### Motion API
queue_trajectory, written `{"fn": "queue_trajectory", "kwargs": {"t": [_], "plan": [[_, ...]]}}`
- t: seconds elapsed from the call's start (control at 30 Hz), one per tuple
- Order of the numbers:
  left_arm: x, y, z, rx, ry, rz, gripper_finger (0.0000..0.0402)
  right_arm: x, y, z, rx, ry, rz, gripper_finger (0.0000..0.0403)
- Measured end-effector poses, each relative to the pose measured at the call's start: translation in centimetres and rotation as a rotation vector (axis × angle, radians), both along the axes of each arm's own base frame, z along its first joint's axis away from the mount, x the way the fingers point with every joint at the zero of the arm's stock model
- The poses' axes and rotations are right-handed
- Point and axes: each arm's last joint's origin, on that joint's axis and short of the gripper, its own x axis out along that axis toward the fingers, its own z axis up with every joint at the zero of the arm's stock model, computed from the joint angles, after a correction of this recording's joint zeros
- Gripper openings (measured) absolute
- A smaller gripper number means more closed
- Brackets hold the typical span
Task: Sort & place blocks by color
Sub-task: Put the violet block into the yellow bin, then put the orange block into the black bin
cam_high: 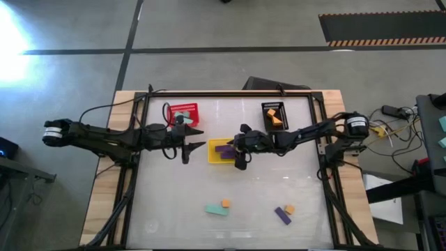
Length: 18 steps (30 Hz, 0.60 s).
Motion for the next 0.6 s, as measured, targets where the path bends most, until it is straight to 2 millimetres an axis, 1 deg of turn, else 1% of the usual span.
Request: {"fn": "queue_trajectory", "kwargs": {"t": [0.13, 0.23, 0.33, 0.47, 0.6], "plan": [[0.0, 0.0, 0.0, -0.005, -0.001, 0.001, 0.0196, 0.3, 0.0, 0.1, 0.001, 0.007, 0.000, 0.0194], [0.0, 0.0, -0.1, -0.028, -0.003, 0.005, 0.0196, 0.1, 0.1, 1.1, 0.001, 0.028, 0.003, 0.0197], [0.0, -0.1, -0.1, -0.063, -0.009, 0.000, 0.0196, -0.4, 0.7, 2.6, 0.011, 0.038, 0.014, 0.0191], [0.2, -0.6, -0.3, -0.103, -0.007, -0.033, 0.0196, -1.4, 2.6, 4.2, 0.032, 0.040, 0.058, 0.0177], [0.4, -1.8, -0.3, -0.104, 0.005, -0.089, 0.0196, -2.5, 5.1, 5.2, 0.037, 0.050, 0.131, 0.0165]]}}
